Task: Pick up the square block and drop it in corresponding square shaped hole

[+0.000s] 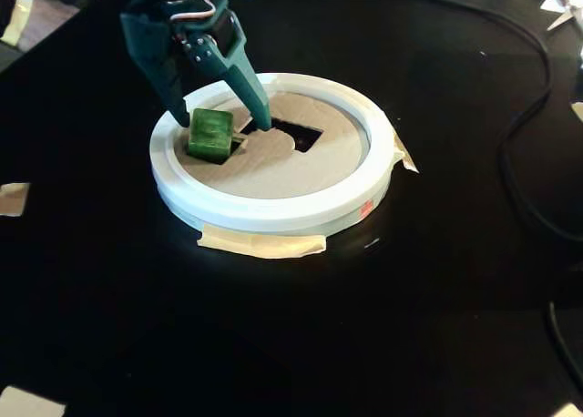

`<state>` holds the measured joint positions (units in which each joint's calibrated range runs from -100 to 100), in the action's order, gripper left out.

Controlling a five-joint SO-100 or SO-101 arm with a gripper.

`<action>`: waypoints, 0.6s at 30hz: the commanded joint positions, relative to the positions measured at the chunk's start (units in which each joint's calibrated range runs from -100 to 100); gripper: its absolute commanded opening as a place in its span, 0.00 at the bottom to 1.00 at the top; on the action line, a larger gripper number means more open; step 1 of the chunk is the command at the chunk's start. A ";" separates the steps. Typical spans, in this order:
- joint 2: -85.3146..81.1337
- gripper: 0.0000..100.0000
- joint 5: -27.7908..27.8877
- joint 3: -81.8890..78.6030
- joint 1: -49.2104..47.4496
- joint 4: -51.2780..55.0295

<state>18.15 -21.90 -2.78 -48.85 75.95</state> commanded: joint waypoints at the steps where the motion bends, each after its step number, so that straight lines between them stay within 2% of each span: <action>1: -5.65 0.79 0.24 0.41 0.41 0.17; 7: -5.65 0.79 0.29 0.41 1.66 0.37; 13: -7.44 0.79 0.24 1.42 1.91 10.61; 18: -14.79 0.79 0.29 1.60 1.78 12.01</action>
<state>13.78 -21.90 -2.78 -48.05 86.03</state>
